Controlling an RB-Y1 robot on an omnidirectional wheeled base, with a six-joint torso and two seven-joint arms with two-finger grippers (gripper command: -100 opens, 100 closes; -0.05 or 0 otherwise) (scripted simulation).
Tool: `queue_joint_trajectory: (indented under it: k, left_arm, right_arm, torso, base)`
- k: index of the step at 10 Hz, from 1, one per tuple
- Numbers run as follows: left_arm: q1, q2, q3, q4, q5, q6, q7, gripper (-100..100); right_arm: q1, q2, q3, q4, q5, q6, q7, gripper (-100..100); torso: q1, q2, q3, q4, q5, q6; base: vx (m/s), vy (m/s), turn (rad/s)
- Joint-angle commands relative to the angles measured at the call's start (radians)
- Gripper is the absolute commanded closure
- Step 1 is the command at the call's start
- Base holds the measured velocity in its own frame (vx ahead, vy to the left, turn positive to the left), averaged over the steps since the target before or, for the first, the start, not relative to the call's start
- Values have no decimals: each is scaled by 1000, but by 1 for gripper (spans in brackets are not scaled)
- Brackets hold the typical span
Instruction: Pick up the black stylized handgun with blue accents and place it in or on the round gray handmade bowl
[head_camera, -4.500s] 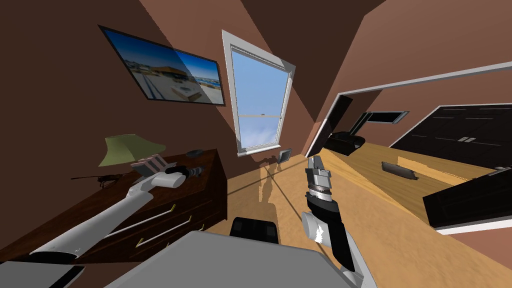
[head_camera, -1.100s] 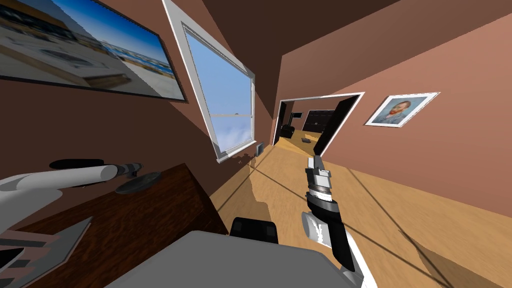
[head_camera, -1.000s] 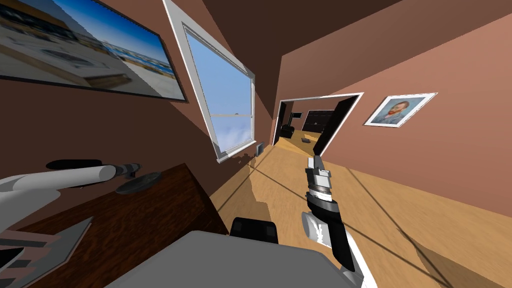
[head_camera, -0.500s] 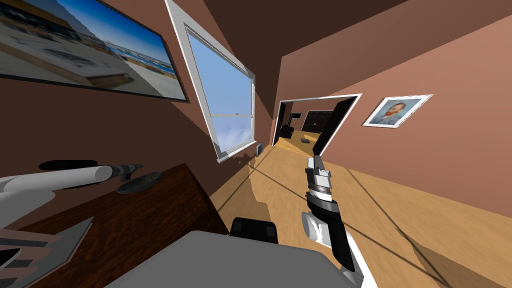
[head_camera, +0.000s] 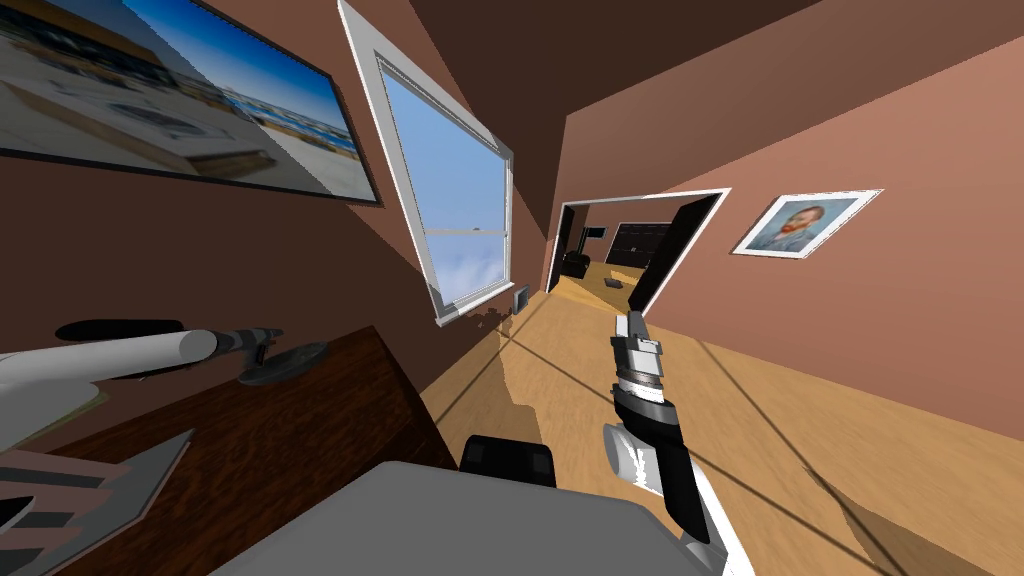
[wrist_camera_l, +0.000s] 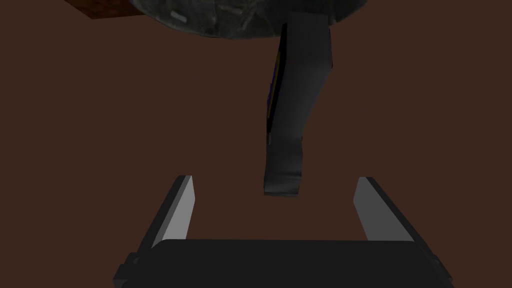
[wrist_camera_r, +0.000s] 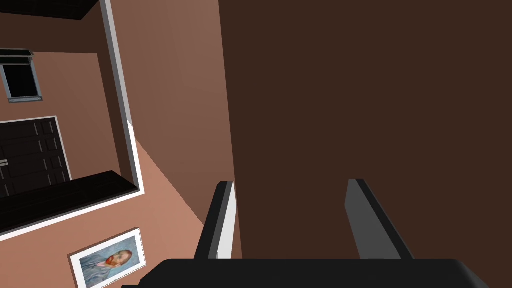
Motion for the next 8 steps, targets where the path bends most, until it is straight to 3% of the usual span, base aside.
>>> queue_joint_trajectory:
  k: [1,3,5,6,7,8]
  left_arm:
    - [3,11,17,24,50,10,-50,-100]
    - [6,22,33,43,105,19,-116,-100]
    - [6,22,33,43,123,19,-155,-100]
    - [10,32,49,62,169,29,-194,-100]
    - [10,32,49,62,179,29,-223,-100]
    - [14,42,65,81,222,39,-258,-100]
  right_arm:
    - [0,0,0,0,0,0,0,0]
    - [0,0,0,0,0,0,0,0]
    - [0,0,0,0,0,0,0,0]
    - [0,0,0,0,0,0,0,0]
    - [0,0,0,0,0,0,0,0]
    - [0,0,0,0,0,0,0,0]
  torso:
    - [0,0,0,0,0,0]
    - [-1,-2,-1,-1,0,0]
    - [0,-2,-1,-1,0,0]
    - [1,0,0,0,0,1]
    - [0,0,0,0,0,0]
    - [0,0,0,0,0,0]
  base:
    - [84,-34,104]
    - [91,-28,68]
    - [51,-12,27]
    - [50,-14,84]
    - [60,-22,71]
    - [89,-29,92]
